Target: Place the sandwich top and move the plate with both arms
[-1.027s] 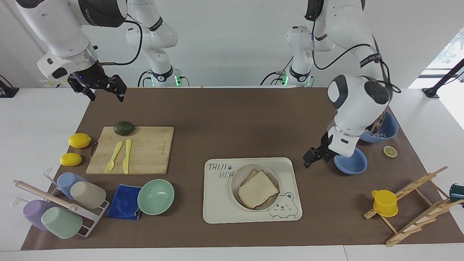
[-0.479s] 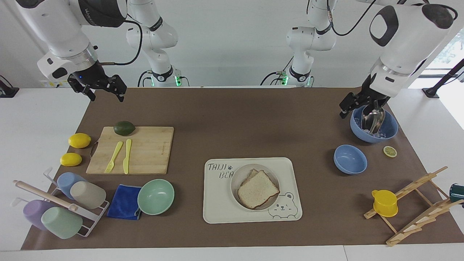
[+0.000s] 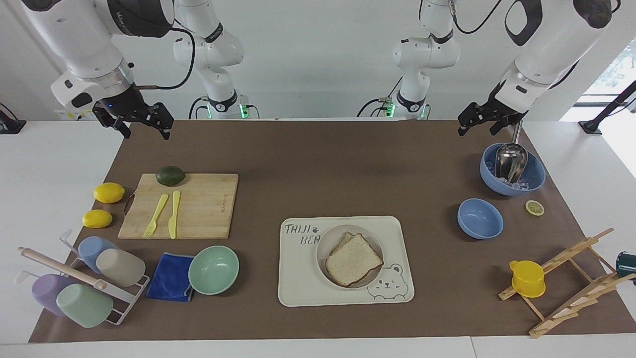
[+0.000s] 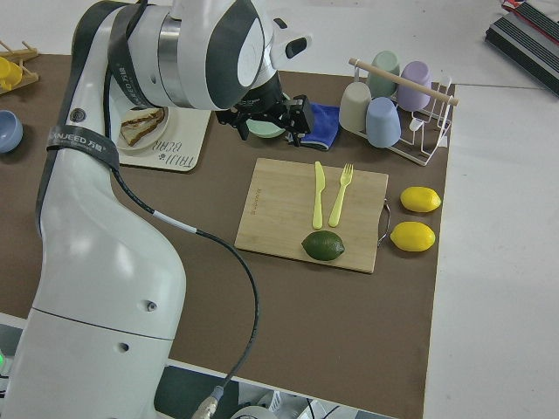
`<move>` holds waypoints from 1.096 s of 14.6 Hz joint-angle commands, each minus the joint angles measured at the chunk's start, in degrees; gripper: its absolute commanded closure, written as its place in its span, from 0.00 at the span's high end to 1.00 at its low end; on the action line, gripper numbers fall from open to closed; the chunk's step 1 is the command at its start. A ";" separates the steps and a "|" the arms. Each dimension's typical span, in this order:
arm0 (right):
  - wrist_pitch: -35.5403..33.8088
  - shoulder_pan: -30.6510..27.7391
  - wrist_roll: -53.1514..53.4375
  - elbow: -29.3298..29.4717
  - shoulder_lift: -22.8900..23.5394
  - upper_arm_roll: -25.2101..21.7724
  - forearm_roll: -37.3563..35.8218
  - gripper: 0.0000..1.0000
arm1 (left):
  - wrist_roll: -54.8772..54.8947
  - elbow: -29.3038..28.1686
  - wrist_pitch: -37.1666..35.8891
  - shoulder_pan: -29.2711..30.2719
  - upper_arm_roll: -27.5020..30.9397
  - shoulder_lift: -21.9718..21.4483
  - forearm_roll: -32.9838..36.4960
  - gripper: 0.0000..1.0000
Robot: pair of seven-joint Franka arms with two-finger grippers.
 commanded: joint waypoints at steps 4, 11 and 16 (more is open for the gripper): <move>-0.20 -0.60 -1.45 -0.71 -0.76 0.16 0.96 1.00 | 2.57 7.51 -6.61 -1.28 2.44 2.69 2.66 1.00; -0.20 -0.60 -1.45 -0.71 -0.76 0.16 0.96 1.00 | 1.96 7.08 -3.03 -1.45 1.83 2.26 4.96 1.00; -0.20 -0.60 -1.45 -0.71 -0.76 0.16 0.96 1.00 | 2.31 6.90 -2.94 -1.45 1.83 1.82 4.96 1.00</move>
